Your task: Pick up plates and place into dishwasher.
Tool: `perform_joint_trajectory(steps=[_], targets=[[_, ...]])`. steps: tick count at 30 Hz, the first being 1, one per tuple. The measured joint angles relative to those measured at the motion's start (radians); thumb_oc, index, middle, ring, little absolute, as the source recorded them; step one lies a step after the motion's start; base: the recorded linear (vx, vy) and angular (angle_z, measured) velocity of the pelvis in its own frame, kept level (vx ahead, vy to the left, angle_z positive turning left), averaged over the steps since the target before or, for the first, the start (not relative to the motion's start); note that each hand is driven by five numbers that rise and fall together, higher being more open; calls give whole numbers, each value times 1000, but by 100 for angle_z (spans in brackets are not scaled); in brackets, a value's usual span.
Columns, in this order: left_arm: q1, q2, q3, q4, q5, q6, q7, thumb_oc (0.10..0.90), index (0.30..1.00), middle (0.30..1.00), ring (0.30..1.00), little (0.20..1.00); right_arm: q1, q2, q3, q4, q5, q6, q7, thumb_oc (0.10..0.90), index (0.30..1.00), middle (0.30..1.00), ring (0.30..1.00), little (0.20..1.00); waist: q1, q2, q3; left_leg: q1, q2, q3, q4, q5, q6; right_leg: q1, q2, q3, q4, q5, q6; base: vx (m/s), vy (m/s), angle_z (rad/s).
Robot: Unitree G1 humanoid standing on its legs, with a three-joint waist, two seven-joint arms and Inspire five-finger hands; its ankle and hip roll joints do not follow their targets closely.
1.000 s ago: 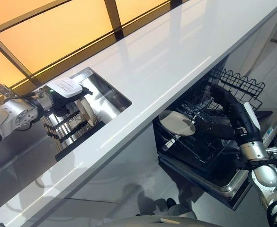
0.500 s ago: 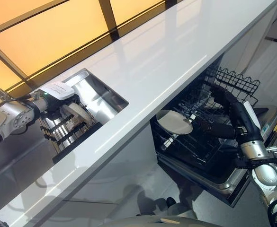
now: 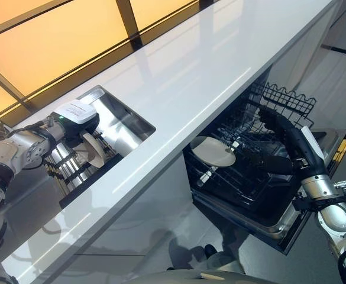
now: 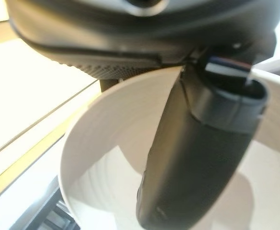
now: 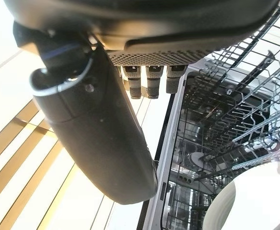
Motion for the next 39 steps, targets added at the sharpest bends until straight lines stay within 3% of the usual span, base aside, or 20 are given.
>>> perform_joint_trajectory(steps=[6, 15, 23, 31, 34, 39], targets=[[56, -43, 90, 2, -2, 87, 131, 100, 300, 300, 300, 200, -1, 1, 0, 0, 0, -8, 7, 800, 900, 900, 900, 900, 3, -16, 11, 6, 0, 0, 0, 0, 0, 7, 0, 0, 0, 1, 0, 0, 0, 0], [88, -46, 128, -5, -36, 93, 223, 100, 300, 300, 300, 200, -3, 1, -2, 0, -1, -49, 13, 800, 900, 900, 900, 900, 9, -29, 18, 12, 1, -5, 0, 0, 0, 15, 0, -4, 0, 1, 0, 0, 0, 0], [197, -56, 369, -168, -237, 91, 427, 100, 300, 300, 300, 200, -32, 51, -39, -2, 17, -185, -34, 800, 900, 900, 900, 900, 60, -46, 14, 13, 0, -20, 0, 0, 0, 19, 0, -9, 0, 1, 0, 0, 2, 1], [280, -198, 564, -333, -402, 71, 522, 100, 300, 300, 300, 200, -150, 123, -41, -85, 72, -320, -12, 800, 900, 900, 900, 900, 96, -55, 9, 26, -1, -36, 0, 2, 1, 37, -2, -19, 0, 0, 0, 0, 12, 5], [326, -310, 638, -394, -439, 65, 559, 100, 300, 300, 300, 200, -179, 136, -40, -101, 80, -323, 17, 800, 900, 900, 900, 900, 113, -65, -2, 26, -2, -42, 0, 4, 2, 40, -3, -28, 0, 0, 0, -3, 20, 6], [337, -355, 639, -487, -560, 50, 546, 100, 300, 300, 300, 200, -192, 172, -33, -117, 110, -321, 76, 800, 900, 900, 900, 900, 138, -86, -13, 26, -4, -50, 0, 9, 3, 43, -6, -35, 0, 0, 0, -13, 5, 5]])
